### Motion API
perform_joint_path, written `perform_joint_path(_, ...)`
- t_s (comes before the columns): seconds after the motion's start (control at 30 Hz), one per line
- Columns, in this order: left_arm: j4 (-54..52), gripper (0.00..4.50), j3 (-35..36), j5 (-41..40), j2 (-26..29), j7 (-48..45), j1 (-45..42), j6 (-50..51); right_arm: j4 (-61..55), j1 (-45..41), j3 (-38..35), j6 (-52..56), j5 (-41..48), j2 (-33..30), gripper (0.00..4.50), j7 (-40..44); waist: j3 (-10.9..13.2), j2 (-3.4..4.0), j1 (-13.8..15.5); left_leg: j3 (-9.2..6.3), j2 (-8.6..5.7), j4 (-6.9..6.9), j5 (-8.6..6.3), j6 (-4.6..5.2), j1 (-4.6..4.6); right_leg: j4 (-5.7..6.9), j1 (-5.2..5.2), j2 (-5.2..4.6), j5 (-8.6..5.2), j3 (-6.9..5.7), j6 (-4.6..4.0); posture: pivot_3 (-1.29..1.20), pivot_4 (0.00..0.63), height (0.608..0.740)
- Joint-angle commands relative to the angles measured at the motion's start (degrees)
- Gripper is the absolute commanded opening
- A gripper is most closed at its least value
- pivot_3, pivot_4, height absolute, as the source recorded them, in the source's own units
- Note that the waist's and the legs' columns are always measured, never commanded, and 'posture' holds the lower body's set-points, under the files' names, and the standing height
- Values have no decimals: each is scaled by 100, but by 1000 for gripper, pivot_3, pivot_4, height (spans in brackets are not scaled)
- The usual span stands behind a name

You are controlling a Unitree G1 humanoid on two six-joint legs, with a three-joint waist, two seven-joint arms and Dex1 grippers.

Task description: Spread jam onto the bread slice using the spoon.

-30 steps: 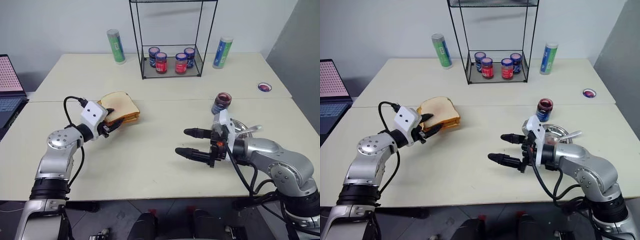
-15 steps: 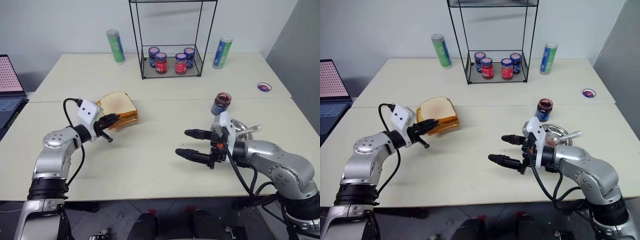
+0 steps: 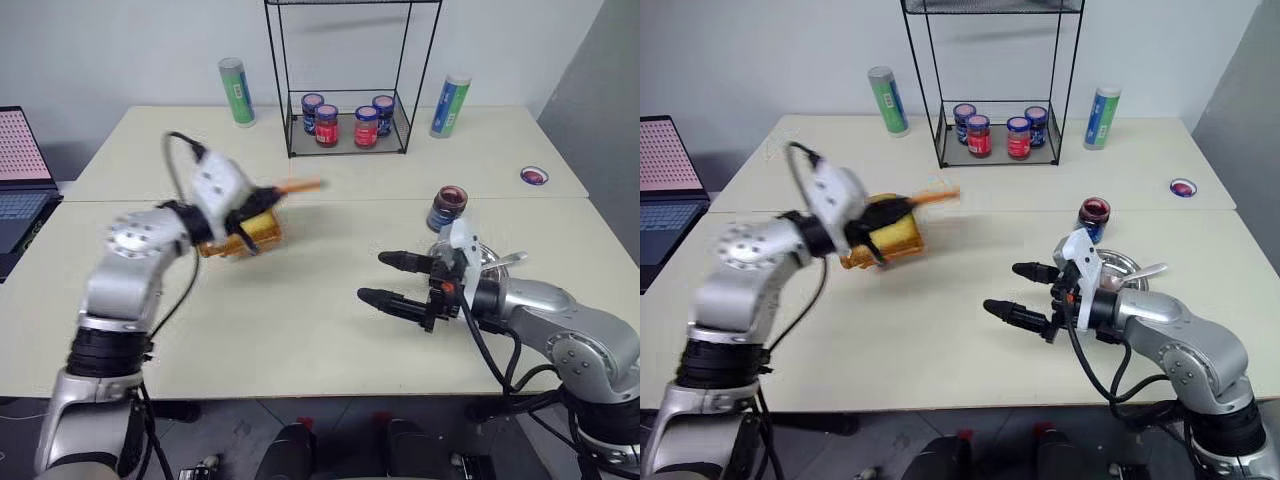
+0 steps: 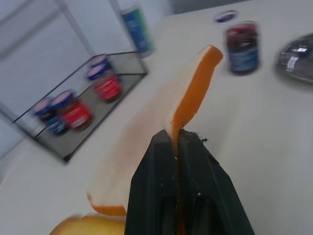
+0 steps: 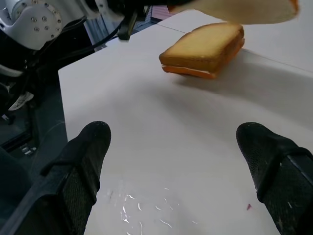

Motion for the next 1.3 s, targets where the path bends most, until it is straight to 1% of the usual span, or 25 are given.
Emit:
perform_joint_path(0.03,283,30,-805,1069,-96,181,395,-1144,-384,252,-230,38,121,-69,4500,-181,0,0,-33,4,2,-1,0,0,0,1,-4,2,0,3,0,0,150,740)
perform_joint_path(0.13,754,30,-1304,1616,-97,179,687,-1968,-529,458,-314,80,157,-85,4500,-306,0,1,-34,11,1,-2,0,1,2,5,-10,20,0,13,-1,0,150,740)
perform_joint_path(0.33,1002,30,-1353,1657,-30,-108,789,-2461,-682,655,-429,118,252,-135,4500,-472,0,1,-9,1,10,2,0,1,-3,7,-7,18,1,4,-1,0,150,740)
perform_joint_path(0.37,845,30,-1251,1372,27,-332,824,-2297,-706,704,-456,125,275,-146,4500,-506,0,0,-9,1,10,2,0,2,-2,7,-6,16,1,5,-1,0,150,740)
perform_joint_path(0.43,558,489,-1081,952,180,-711,895,-2030,-744,793,-502,133,312,-167,4500,-567,0,0,-11,1,9,2,0,2,-3,6,-4,16,1,3,-1,0,150,740)
perform_joint_path(0.47,439,525,-1033,807,264,-887,938,-1909,-758,827,-519,133,324,-176,4500,-583,0,0,-12,0,9,1,-1,2,-3,6,-5,16,0,3,-1,0,150,740)
perform_joint_path(0.6,321,1369,-970,695,439,-1143,1075,-1740,-760,885,-535,122,334,-196,4500,-622,0,1,-23,1,10,0,-1,2,-2,7,-6,17,0,2,-1,0,150,740)
perform_joint_path(0.7,224,1845,-913,633,557,-1276,1193,-1640,-735,936,-595,122,334,-208,4500,-655,0,1,-22,2,9,1,0,2,0,7,-3,17,0,2,-1,0,150,740)
perform_joint_path(0.8,-91,2457,-690,284,680,-1457,1305,-1246,-712,1018,-765,156,407,-214,4500,-729,0,1,-20,0,9,1,0,3,0,7,-4,18,0,0,-1,0,150,740)
perform_joint_path(0.93,-536,3291,-388,-149,970,-1713,1544,-788,-645,1181,-1166,230,629,-156,4500,-951,0,1,-20,-1,13,1,-1,3,-1,7,-3,17,0,1,-1,0,150,740)
perform_joint_path(1.0,-940,3661,-90,-754,1042,-1763,1585,-90,-514,1300,-1563,302,862,-81,4500,-1219,1,2,-19,-1,15,0,-1,3,-1,6,-3,18,0,1,-1,0,150,740)
perform_joint_path(1.07,-1356,4075,310,-1748,922,-1536,1382,1021,-330,1450,-2001,352,985,-62,4500,-1446,1,1,-12,-3,17,0,-1,3,-2,7,-2,18,0,-1,-1,0,150,740)
perform_joint_path(1.1,-1491,4269,448,-2136,855,-1419,1273,1455,-257,1505,-2146,370,1014,-79,4500,-1512,1,1,-7,-3,16,2,-1,3,-3,7,-1,17,0,-1,-1,0,150,740)
perform_joint_path(1.13,-1577,4453,529,-2360,816,-1338,1206,1726,-218,1537,-2222,382,1037,-98,4500,-1554,1,0,5,-3,14,4,-1,3,-3,7,0,17,0,-1,-1,0,150,740)
perform_joint_path(1.23,-1723,4453,688,-3041,481,-937,837,2454,263,1530,-2748,445,1366,52,4500,-1984,1,1,-1,-7,13,10,-1,3,-2,8,7,18,0,-7,0,0,150,740)
perform_joint_path(1.27,-1763,4453,698,-3152,387,-821,751,2595,403,1518,-2888,458,1439,94,4500,-2102,1,1,-3,-2,12,11,-1,3,2,9,8,18,0,-4,0,0,150,740)
perform_joint_path(1.3,-1761,4453,563,-3078,216,-716,618,2606,736,1457,-3138,437,1554,245,4500,-2409,1,1,-6,-1,12,11,-1,3,11,8,19,19,0,-6,0,0,150,740)
